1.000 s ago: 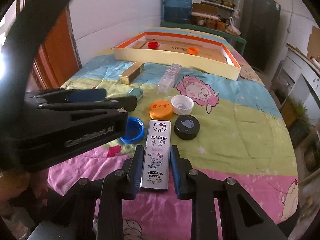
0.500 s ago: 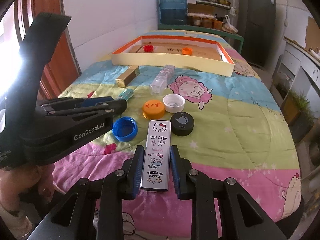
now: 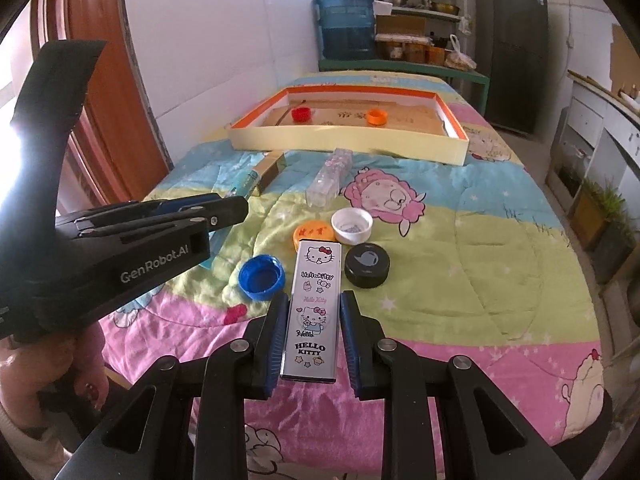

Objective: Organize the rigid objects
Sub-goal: 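Carry the teal tube in the left gripper while the right carries the Hello Kitty box into the lid, then lower and open the left gripper on the teal tube while the right releases the Hello Kitty box, then withdraw both grippers from the lid toward the caps on the quilt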

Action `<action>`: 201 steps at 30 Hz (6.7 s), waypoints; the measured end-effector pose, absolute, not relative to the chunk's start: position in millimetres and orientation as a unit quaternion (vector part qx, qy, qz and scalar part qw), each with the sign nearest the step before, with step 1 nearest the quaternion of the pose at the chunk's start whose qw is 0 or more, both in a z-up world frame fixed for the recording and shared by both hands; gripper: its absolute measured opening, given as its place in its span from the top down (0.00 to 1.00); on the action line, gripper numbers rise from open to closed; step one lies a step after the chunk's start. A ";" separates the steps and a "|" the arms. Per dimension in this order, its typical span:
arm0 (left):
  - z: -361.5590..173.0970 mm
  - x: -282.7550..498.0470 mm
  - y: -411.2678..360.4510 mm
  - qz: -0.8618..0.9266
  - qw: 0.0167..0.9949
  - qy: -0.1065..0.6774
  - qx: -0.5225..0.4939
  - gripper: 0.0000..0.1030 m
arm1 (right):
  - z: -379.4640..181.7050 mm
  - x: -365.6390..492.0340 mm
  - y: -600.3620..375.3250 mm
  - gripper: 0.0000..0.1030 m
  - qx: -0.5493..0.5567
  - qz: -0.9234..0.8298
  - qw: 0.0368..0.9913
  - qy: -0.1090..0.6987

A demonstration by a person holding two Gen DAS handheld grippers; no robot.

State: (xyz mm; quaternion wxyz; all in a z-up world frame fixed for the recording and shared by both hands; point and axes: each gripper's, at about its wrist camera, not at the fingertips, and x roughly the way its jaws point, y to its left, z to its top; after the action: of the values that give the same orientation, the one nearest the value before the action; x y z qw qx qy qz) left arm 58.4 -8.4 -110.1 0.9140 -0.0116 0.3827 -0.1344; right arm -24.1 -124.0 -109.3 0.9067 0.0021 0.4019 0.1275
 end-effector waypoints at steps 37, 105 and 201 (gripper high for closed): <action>-65.7 101.5 -2.8 -0.108 0.931 0.349 -0.014 0.78 | -54.8 41.9 -126.5 0.74 -0.020 0.131 0.929 0.344; -100.0 321.1 -57.2 -0.102 0.894 0.435 -0.013 0.78 | -98.6 297.4 -200.3 0.74 -0.006 0.091 0.903 0.421; -50.2 199.3 2.0 -0.152 0.908 0.389 -0.038 0.55 | -41.9 167.0 -179.4 0.69 0.004 0.098 0.916 0.390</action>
State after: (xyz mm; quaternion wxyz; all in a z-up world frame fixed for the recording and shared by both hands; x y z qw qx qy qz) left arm 199.3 2.0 -50.2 0.9078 -0.0382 0.3890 -0.1523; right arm 167.0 -179.4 -41.9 0.9156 0.0038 0.3901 0.0979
